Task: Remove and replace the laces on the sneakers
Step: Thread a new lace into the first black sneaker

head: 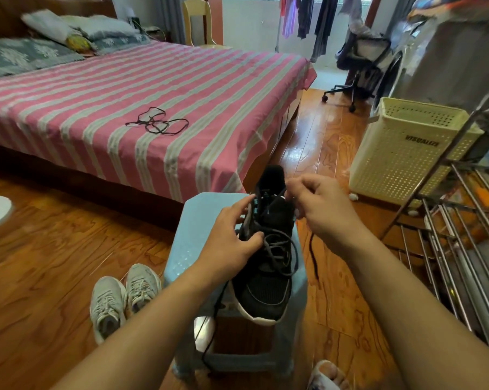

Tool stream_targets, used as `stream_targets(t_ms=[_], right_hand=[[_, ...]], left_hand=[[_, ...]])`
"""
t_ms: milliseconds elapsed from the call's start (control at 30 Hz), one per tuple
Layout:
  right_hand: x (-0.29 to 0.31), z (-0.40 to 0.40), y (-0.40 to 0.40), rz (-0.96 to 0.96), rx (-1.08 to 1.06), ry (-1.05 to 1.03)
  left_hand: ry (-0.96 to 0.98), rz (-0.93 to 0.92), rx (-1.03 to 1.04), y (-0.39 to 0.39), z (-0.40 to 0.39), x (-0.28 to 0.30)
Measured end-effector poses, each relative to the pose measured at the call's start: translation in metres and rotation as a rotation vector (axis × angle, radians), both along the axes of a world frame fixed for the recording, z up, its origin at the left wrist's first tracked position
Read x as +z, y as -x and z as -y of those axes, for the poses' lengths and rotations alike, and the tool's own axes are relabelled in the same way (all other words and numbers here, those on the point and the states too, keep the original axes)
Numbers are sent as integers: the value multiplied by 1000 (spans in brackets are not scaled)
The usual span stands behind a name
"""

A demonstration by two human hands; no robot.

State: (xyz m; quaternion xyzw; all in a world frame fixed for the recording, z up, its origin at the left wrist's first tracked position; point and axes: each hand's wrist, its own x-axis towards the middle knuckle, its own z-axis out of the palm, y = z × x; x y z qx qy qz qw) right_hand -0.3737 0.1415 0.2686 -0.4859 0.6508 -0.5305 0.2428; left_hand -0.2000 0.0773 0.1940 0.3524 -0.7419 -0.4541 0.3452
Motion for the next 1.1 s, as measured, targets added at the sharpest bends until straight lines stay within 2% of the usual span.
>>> stream_targets(t_ms=[67,133,200,300,367,433,467,567,667,700,733,833,933,1000,1100], right_hand=[[1,4,-4,386,43,62],[0,8,-8,485,129,11],[2,11,-8,427,225,-74],[13,4,-3,302,281,-139],[17,-3,-2,350,363,-178],[15,-7,-6,367,334,-242],[12,-6,-7,296,262,-266],[2,-4,-1,-73,53,-274],[-3,-5,12,-408,-120,-240],[-5,-7,14,-442,-149,-267],[-7,-7,17,-405,-151,-303],[-13,-10,15,-129,-39,-342],[-16,-8,17,-153,-30,-323],[-17,-7,17,-177,-36,-311],[-16,-11,18,-145,-13,-330]], left_hand=[[67,25,0,8,-3,-1],[69,38,17,14,-5,-5],[21,29,28,13,-5,-8],[45,-16,-40,6,-1,0],[96,-34,-56,6,7,10],[106,-28,-46,7,14,15],[102,-33,-39,6,16,14],[122,9,-7,3,14,13],[393,138,-66,2,12,11],[454,181,-99,1,12,12],[498,220,-115,1,11,15],[682,337,-114,2,10,25],[893,460,-138,10,6,31],[905,441,-156,10,8,30],[710,303,-67,-2,23,20]])
